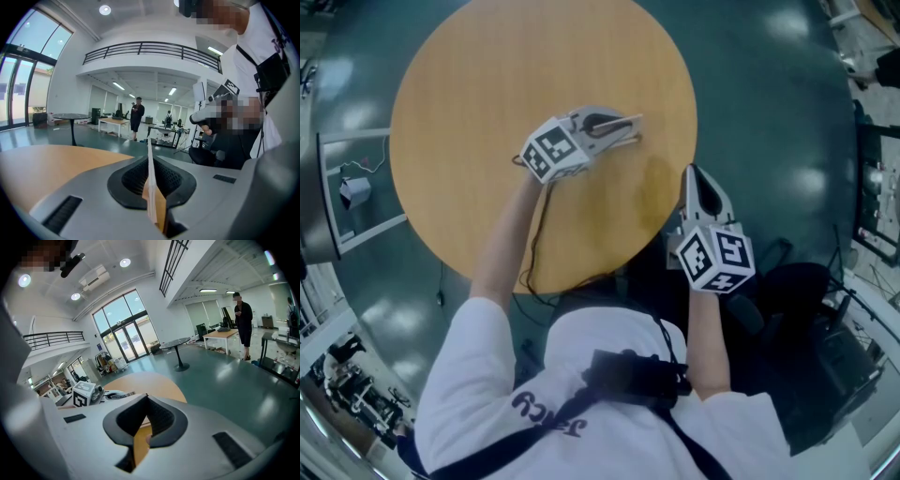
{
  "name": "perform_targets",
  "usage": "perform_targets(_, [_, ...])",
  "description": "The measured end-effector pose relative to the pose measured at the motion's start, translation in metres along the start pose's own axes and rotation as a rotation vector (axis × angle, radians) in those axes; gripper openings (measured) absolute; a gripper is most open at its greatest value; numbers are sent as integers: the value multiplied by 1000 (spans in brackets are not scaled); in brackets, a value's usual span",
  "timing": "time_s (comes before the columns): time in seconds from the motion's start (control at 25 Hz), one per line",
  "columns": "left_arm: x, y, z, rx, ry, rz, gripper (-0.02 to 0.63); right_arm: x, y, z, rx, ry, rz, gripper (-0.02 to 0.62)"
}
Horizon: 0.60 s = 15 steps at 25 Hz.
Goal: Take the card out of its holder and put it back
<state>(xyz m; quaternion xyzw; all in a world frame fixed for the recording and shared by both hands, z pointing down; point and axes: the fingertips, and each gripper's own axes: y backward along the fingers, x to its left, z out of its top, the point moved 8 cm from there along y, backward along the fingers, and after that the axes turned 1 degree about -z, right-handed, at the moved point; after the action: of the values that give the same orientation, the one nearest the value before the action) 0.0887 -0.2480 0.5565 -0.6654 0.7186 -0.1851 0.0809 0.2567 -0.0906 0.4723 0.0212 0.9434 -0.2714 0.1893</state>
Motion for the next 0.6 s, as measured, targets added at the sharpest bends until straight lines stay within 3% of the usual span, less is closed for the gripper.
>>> perform_targets(0.28, [0,-17,-31,182,-63,13,26,-1,-2,-3,6,3,4,20])
perform_targets(0.6, [0,-19,-42,228,-30,61,30,-3,4,-6,2,10,2,20])
